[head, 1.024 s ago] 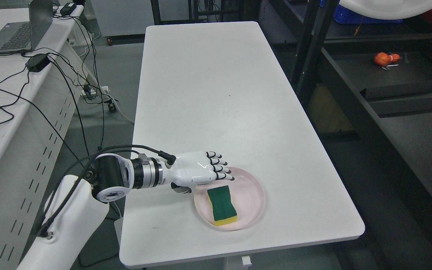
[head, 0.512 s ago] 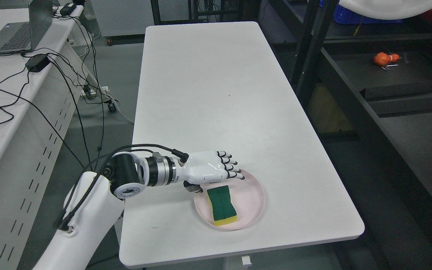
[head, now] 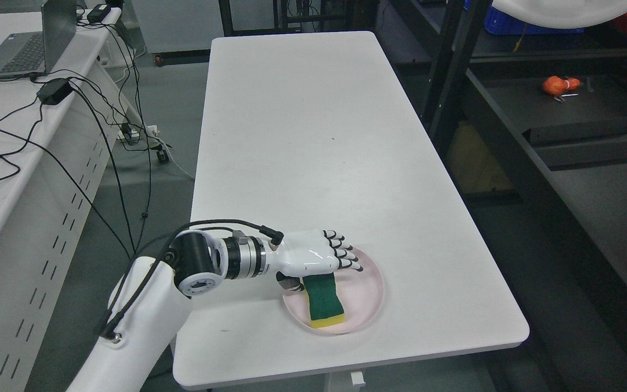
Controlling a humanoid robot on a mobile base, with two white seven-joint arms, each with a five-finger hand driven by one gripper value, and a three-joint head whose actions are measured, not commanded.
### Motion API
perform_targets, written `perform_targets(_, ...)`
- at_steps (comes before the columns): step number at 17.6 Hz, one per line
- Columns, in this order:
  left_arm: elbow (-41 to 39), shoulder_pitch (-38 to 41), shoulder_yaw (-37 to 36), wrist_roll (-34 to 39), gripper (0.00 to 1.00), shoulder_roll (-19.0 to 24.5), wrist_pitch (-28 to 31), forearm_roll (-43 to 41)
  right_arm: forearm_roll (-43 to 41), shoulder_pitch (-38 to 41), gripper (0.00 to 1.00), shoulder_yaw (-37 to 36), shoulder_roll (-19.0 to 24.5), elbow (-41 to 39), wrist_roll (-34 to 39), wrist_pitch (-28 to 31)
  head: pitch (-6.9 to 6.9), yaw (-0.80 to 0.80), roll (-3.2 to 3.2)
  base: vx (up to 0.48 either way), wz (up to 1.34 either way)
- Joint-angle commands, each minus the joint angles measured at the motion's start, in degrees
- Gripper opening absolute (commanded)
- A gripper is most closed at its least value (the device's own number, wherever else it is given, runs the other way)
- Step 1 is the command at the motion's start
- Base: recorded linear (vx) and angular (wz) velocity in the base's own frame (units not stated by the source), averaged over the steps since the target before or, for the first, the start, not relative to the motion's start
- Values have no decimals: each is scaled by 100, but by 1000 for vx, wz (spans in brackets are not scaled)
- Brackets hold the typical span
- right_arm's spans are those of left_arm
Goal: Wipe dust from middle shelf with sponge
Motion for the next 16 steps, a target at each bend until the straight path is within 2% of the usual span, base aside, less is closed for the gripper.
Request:
perform_targets(1,19,153,-36,-24,93,-79,-4,-10,0,-6,100,0,-100,-100,5,421,0,0,0,0,0)
perform_targets(5,71,136,-18,-24,93,-79,-4,-45,0,-6,100,0,-100,-100,5,412,0,0,0,0,0)
perform_targets(9,177,92,26,-24,88,-88,-4,-63,0,2,100,0,-100,-100,5,412,0,0,0,0,0)
perform_targets(16,440,74,8,-24,88,-114,-4,-89,0,2,100,0,-100,-100,5,412,0,0,0,0,0)
